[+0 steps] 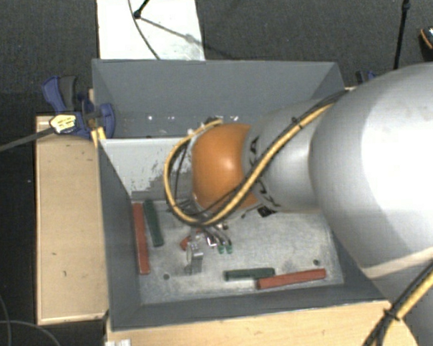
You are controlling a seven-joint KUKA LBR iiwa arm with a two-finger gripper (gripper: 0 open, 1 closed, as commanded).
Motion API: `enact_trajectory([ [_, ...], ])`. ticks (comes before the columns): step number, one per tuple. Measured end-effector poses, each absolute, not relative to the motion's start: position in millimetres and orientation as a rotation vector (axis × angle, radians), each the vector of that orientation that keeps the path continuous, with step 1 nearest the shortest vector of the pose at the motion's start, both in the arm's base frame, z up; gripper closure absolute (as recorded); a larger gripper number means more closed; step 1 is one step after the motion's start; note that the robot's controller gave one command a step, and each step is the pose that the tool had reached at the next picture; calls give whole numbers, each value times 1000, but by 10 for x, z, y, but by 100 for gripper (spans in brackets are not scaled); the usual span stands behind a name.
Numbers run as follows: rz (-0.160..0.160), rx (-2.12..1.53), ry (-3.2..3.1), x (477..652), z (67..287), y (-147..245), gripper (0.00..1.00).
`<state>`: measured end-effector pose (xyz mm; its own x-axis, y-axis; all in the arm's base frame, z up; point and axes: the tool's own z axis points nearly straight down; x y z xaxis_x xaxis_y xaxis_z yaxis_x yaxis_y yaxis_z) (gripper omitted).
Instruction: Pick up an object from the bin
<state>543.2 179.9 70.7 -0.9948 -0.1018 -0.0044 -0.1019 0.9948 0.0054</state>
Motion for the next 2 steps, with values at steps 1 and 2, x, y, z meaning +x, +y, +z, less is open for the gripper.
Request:
enact_trajectory([
  [1, -2, -276, 3129, 5554, 704, 1218, 0],
  [2, 1, -280, 3128, 5548, 706, 1249, 100],
])
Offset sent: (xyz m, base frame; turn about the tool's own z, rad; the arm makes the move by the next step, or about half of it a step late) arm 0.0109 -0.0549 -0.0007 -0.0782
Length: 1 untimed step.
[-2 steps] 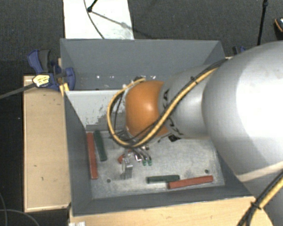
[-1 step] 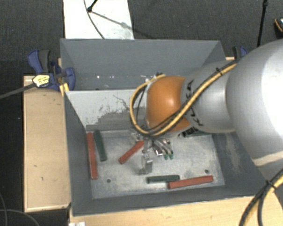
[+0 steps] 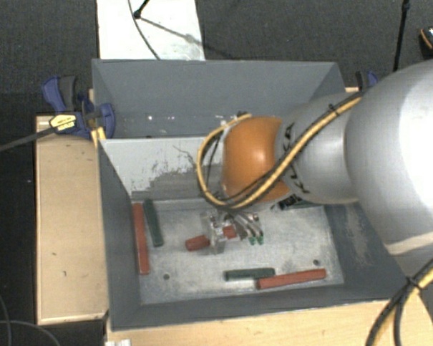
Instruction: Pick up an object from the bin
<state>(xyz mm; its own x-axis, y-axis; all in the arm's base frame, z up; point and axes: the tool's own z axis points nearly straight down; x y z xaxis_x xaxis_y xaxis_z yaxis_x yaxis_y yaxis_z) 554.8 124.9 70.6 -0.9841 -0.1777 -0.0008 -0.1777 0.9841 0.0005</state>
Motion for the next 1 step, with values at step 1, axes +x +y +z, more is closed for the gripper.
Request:
enact_trajectory([
  [1, 2, -269, 3120, 5321, 2223, 1005, 100],
])
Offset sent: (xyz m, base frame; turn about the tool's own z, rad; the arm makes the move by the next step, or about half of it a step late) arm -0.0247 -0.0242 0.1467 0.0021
